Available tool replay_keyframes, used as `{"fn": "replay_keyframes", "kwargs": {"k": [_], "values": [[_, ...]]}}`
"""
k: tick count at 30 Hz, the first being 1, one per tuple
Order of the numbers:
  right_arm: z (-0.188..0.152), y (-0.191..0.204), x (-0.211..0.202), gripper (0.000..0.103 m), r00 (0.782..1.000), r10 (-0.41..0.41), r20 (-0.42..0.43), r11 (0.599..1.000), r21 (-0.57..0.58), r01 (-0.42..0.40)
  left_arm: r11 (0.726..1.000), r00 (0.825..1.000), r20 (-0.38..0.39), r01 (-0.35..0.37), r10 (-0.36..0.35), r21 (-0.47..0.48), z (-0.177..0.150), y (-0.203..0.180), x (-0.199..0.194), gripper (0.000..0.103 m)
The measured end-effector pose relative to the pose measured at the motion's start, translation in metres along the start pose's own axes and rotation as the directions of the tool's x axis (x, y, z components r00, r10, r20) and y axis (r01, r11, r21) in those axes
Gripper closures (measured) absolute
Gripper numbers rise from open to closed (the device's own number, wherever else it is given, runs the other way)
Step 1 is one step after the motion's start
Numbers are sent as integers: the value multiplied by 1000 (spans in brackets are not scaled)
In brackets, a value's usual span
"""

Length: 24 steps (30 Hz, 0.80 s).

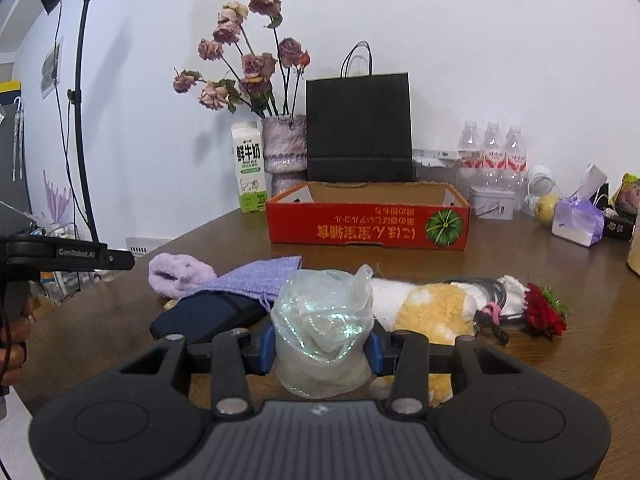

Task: Organize objects
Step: 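Carry the cup in the right tool and cap in the left tool into the cardboard box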

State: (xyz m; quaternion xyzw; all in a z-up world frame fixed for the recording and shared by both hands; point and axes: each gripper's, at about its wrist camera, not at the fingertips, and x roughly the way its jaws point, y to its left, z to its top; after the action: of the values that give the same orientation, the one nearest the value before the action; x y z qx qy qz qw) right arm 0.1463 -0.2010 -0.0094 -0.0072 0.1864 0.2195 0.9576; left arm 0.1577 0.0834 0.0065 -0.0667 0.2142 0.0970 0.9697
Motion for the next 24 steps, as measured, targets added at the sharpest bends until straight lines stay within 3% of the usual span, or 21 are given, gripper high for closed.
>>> {"fn": "replay_keyframes", "kwargs": {"k": [13,24], "values": [[19,-10,-10,62,998,16,53,1000,-16,-15,993,992,39,114,-116,42,8,-60,-13,62],[32,-23,2,62,998,28,51,999,-18,-27,988,989,35,144,-146,51,16,-93,-3,62]]}}
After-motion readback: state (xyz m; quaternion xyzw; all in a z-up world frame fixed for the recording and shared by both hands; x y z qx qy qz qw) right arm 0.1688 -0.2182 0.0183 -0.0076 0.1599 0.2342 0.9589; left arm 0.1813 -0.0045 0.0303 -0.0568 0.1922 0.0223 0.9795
